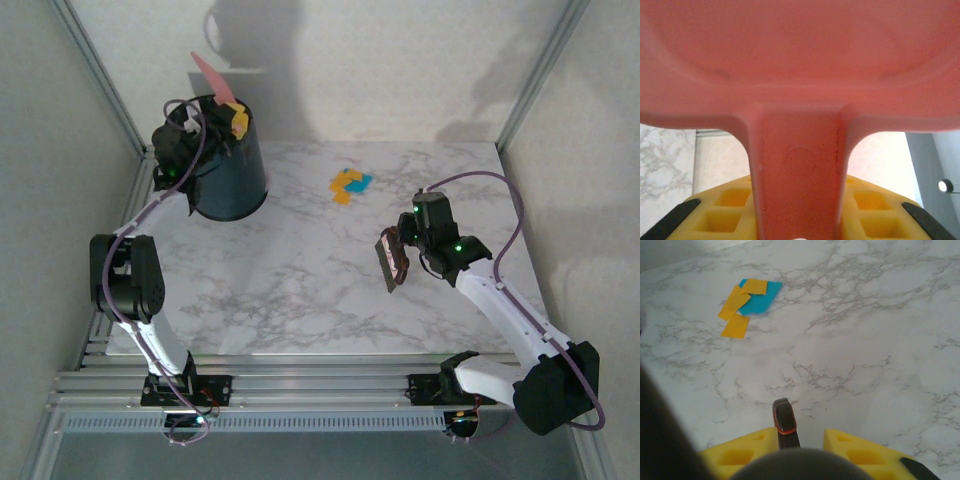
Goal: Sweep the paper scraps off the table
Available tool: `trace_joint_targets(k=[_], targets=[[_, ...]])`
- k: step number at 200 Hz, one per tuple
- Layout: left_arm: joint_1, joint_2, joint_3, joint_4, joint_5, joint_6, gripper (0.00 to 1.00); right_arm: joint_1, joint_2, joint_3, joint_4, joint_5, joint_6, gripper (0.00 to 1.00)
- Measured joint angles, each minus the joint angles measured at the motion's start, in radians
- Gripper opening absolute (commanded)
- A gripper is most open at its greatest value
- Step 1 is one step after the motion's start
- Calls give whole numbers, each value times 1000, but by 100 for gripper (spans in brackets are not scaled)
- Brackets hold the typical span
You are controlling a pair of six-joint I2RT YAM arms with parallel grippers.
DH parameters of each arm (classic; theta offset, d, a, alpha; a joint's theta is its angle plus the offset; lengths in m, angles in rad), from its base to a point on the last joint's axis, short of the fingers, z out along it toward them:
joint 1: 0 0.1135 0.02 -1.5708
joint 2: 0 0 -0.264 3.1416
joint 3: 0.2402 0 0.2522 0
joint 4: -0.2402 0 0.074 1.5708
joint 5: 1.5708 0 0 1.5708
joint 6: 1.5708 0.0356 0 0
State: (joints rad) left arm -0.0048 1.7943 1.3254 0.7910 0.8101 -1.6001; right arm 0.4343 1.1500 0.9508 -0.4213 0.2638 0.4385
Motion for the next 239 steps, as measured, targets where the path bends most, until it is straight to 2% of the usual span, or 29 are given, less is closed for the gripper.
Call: trace_joint_targets(k=[81, 137, 163, 239], targets=[[-10, 2, -68, 118, -69, -130, 0, 0, 0, 1, -3, 0, 0, 0], [-16, 2, -66, 113, -79, -111, 0, 0, 0, 1, -3, 0, 0, 0], [-16, 1, -26, -33, -77, 10, 0, 0, 0, 1, -3, 0, 0, 0], [-41, -34, 241, -690, -116, 608, 0, 0, 0, 1, -3, 1, 0, 0]])
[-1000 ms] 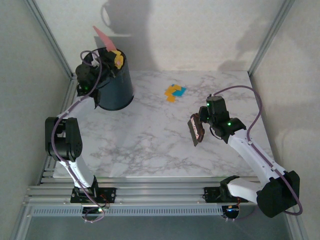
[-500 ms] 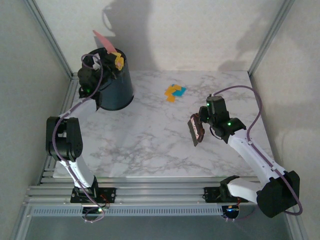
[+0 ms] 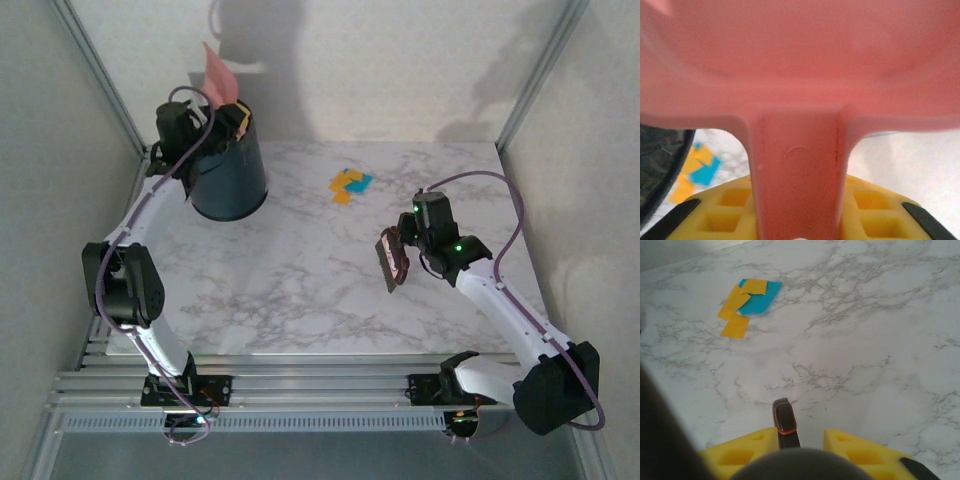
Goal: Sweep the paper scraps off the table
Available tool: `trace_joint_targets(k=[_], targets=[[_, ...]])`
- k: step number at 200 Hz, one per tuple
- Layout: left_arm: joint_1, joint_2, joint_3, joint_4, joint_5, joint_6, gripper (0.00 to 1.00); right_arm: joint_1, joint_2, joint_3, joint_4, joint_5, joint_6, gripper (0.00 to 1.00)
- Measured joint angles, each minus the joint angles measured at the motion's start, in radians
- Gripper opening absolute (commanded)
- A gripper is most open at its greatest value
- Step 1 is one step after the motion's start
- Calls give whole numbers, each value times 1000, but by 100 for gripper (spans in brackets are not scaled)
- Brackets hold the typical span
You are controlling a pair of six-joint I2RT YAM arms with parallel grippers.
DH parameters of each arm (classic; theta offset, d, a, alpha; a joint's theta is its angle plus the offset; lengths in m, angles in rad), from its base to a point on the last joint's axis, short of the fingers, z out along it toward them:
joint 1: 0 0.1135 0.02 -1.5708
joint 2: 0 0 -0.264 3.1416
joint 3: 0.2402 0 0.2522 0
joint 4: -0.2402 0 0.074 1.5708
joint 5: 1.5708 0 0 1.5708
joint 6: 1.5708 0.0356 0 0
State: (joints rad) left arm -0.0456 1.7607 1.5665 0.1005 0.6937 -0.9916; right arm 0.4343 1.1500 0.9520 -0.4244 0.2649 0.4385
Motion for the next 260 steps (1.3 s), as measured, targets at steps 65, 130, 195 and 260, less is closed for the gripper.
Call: trace_joint_targets(k=[65, 130, 195, 260], targets=[[-135, 17, 347, -544, -169, 558, 0, 0, -2, 0, 1, 0, 0, 0], [-353, 19, 369, -840, -467, 883, 0, 0, -29, -4, 16, 3, -1, 0], [-457, 18, 192, -970, -607, 1020, 0, -13, -30, -8, 44, 10, -9, 0], [-468, -68, -133, -958, -667, 1081, 0, -104, 56, 26, 118, -63, -19, 0]])
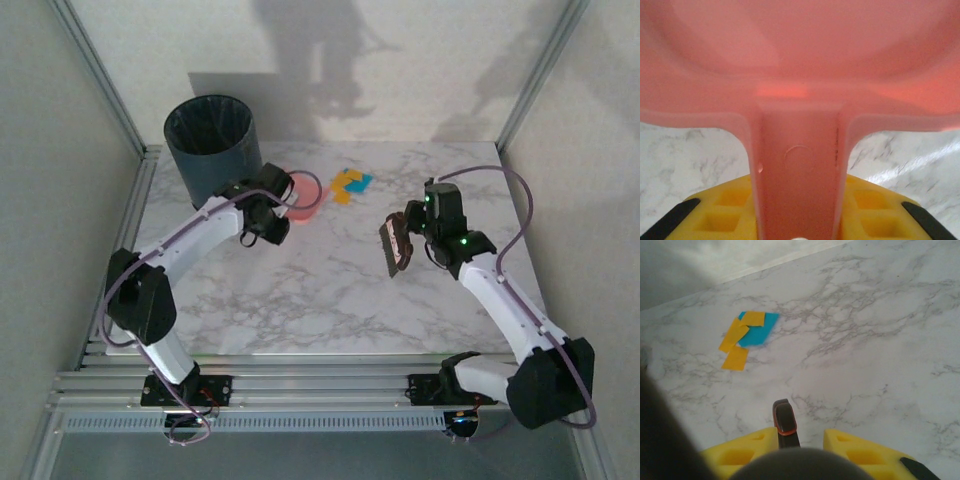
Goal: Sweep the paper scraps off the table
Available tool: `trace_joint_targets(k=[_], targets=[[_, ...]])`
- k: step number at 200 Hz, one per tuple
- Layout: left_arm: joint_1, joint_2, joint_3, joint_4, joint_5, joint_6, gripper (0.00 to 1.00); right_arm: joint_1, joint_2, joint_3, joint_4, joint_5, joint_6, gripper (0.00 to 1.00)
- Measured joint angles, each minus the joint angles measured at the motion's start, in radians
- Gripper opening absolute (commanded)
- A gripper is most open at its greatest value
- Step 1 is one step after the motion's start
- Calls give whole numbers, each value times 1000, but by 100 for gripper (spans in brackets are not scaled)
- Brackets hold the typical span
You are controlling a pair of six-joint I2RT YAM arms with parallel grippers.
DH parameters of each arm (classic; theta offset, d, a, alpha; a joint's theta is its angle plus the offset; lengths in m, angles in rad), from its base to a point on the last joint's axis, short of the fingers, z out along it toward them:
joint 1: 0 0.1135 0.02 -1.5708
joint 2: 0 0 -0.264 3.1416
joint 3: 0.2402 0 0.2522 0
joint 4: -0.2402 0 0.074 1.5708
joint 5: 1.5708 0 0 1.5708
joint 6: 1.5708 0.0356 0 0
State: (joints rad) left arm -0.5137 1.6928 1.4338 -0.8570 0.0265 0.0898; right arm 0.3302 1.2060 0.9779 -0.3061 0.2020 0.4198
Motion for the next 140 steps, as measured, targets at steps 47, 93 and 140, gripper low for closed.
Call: trace_joint_targets(k=[47, 93, 140], targets=[[-23, -18, -134, 24, -28, 77, 0, -34, 183, 160, 63, -78, 29, 0], [-26, 19, -161, 37, -28, 156, 1, -61, 346, 296, 138, -147, 122, 0], [-26, 108, -164, 37, -18, 190, 2, -82, 553, 463, 175, -180, 261, 0]])
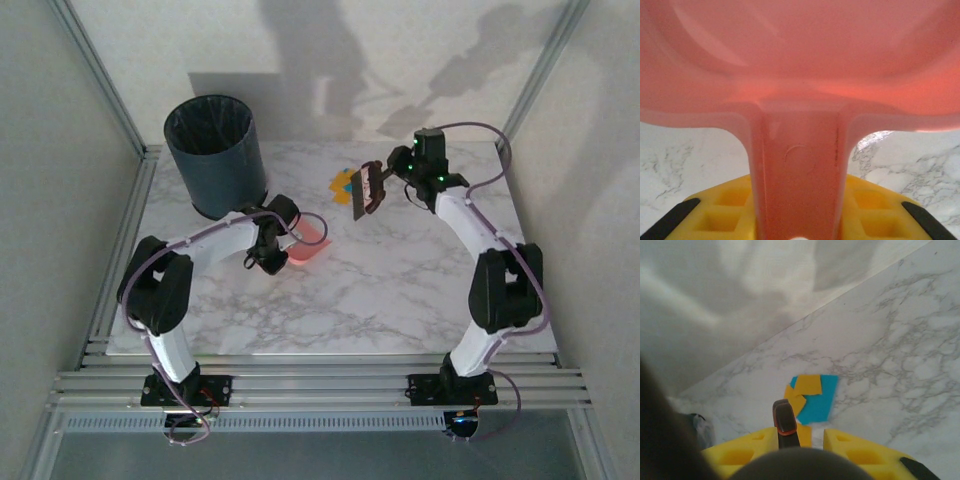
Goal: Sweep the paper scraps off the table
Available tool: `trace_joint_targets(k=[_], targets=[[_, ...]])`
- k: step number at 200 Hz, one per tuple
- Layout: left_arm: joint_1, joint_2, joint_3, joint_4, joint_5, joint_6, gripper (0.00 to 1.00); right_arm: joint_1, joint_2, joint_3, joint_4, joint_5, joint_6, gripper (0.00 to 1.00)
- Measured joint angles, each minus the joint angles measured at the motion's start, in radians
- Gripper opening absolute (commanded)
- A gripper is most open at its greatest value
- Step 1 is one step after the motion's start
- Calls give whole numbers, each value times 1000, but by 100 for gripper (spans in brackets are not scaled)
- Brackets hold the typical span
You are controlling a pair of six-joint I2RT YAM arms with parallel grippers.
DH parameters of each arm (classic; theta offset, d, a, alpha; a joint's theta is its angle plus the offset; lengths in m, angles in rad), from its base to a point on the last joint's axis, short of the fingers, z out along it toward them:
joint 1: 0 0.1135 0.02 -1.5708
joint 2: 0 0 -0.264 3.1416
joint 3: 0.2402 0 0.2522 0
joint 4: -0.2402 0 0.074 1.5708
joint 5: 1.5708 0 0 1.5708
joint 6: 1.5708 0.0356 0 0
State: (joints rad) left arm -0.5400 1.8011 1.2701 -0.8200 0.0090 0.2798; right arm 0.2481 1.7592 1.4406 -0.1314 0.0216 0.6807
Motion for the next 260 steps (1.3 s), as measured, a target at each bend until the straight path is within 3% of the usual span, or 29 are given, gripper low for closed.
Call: trace_joint_targets(k=[139, 218, 260], targets=[[-9, 41, -9, -10, 22, 32, 0, -2, 443, 478, -47, -26, 175, 0], [-15, 53, -10, -12, 37, 31, 0, -4, 493, 508, -134, 16, 182, 0], [-18, 57, -10, -15, 44, 31, 0, -17, 429, 375, -94, 47, 215, 0]])
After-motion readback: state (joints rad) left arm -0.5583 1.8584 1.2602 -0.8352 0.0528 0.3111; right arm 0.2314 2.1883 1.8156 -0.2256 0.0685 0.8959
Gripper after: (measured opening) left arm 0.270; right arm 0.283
